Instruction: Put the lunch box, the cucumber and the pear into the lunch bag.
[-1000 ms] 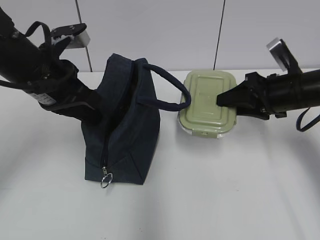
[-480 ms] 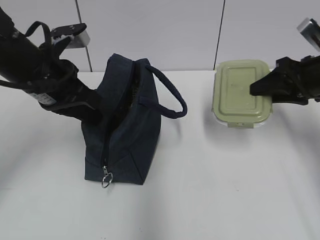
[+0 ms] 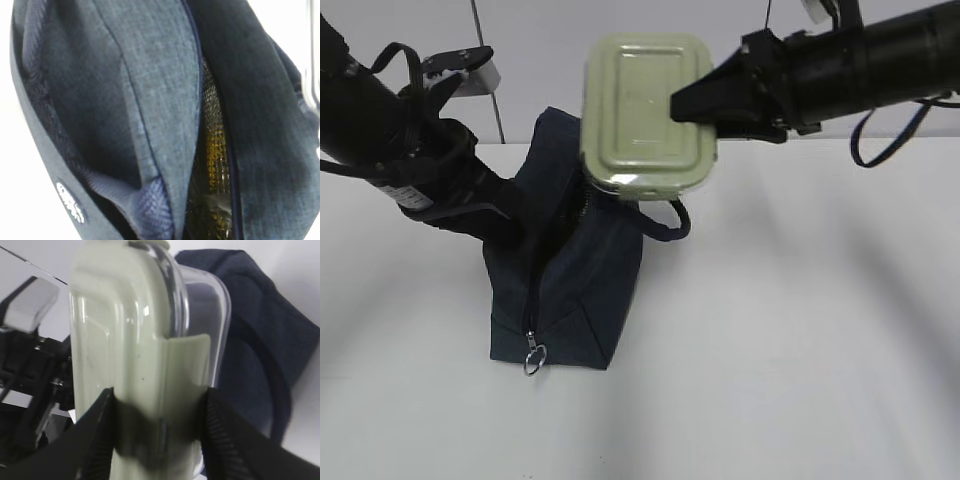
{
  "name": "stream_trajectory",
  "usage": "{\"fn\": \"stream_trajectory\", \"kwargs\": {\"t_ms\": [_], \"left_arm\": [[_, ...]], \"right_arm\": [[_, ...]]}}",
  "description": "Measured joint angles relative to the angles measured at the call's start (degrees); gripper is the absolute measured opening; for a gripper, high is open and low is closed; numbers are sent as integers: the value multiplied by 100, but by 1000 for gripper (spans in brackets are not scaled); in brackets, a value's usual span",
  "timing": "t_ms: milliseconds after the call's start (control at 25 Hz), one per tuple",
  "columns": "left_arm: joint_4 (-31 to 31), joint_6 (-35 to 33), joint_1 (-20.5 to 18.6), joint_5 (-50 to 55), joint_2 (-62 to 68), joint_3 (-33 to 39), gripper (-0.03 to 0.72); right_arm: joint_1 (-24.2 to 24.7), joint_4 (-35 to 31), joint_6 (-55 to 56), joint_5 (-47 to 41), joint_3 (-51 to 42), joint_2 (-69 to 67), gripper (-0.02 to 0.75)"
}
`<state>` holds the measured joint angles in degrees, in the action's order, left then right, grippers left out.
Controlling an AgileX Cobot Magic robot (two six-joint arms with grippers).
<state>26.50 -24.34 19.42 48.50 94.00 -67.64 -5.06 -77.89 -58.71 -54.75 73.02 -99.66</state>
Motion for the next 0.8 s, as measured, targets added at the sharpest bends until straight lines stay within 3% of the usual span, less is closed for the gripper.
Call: {"fn": "stream_trajectory", "kwargs": {"t_ms": [280, 560, 680, 800], "left_arm": [[0, 0, 0, 0, 0, 0, 1], [0, 0, 0, -6, 0, 0, 1], [0, 0, 0, -6, 0, 0, 1], [0, 0, 0, -32, 0, 0, 1]], "right_arm": [[-788, -13, 316, 960, 605, 0, 336], [-1041, 188, 522, 1453, 608, -415, 336], [-1076, 1069, 1148, 1497, 621, -538, 336], [-1085, 2666, 2297, 1447, 630, -564, 336]]}}
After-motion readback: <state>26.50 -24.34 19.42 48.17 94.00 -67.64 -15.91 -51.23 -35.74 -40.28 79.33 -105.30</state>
